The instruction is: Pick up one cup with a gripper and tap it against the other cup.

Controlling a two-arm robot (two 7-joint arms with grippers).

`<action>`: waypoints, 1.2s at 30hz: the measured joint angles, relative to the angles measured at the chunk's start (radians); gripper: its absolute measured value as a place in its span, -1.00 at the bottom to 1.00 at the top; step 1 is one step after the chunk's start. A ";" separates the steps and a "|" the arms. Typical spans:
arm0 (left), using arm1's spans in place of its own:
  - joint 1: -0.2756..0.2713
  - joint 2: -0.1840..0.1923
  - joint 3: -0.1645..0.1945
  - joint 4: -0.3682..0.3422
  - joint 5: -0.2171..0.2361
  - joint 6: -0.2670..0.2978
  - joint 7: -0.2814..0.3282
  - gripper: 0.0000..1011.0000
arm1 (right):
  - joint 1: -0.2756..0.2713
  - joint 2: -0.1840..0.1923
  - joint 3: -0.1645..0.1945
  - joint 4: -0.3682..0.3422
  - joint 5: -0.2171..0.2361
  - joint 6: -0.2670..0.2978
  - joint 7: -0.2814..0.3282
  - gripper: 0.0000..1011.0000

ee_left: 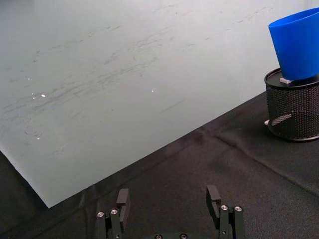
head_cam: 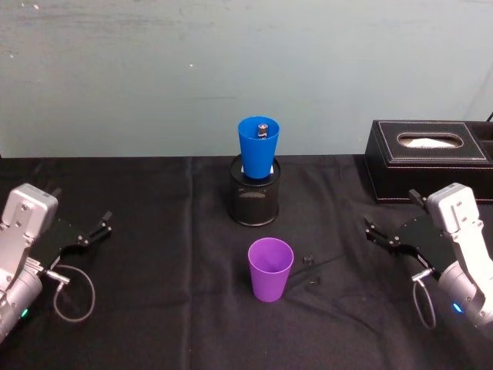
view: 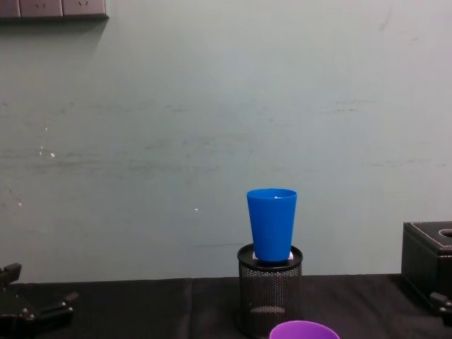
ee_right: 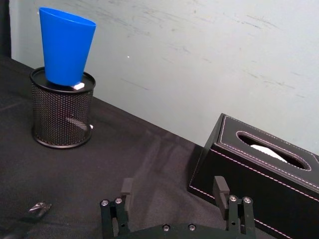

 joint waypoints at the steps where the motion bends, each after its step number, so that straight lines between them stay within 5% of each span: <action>1: 0.000 0.000 0.000 0.000 0.000 0.000 0.000 0.98 | 0.000 0.000 0.000 0.000 0.000 0.000 0.000 0.98; 36: 0.000 0.000 0.000 0.000 0.000 0.000 0.000 0.98 | -0.003 0.006 0.009 -0.014 0.002 -0.005 0.007 0.98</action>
